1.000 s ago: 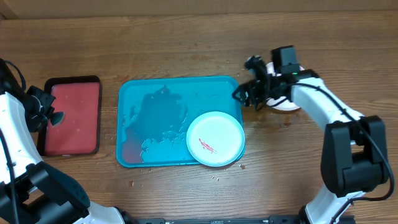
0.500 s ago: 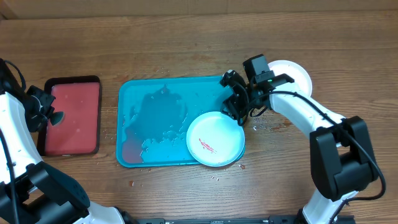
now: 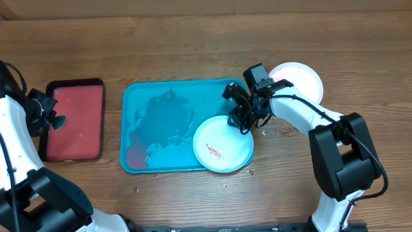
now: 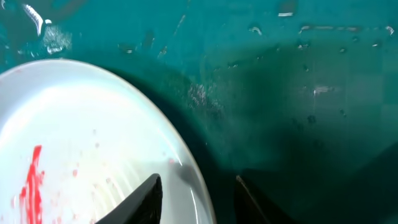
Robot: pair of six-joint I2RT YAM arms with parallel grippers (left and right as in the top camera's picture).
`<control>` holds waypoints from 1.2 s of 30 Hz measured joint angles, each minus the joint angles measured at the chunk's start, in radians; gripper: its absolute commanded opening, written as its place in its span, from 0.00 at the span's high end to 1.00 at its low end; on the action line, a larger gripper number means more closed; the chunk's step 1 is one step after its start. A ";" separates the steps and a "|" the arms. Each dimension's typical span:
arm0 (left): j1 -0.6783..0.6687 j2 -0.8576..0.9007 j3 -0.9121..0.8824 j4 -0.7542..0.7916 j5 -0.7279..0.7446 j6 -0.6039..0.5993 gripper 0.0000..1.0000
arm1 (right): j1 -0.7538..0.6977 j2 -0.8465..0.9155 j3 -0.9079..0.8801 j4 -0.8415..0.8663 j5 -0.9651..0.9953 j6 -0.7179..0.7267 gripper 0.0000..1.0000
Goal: Clean dirty plates on tray and stack at the side
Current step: 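Return the right gripper to the second white plate and grasp its rim, then lower the sponge in the left gripper onto the second white plate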
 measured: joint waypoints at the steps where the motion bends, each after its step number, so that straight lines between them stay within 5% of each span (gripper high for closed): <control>1: 0.000 0.000 0.000 0.000 0.000 0.000 0.96 | 0.000 0.000 0.000 -0.008 0.005 -0.001 0.61; 7: 0.000 0.000 0.000 0.002 0.000 0.000 0.96 | 0.000 0.000 0.000 -0.050 0.050 -0.002 0.62; 18: -0.013 0.000 0.000 0.003 0.000 0.000 0.95 | 0.000 0.000 0.000 -0.051 0.072 -0.002 0.96; 36: -0.140 0.000 0.000 0.040 0.088 0.090 0.96 | 0.066 0.000 0.000 0.304 0.069 0.350 0.96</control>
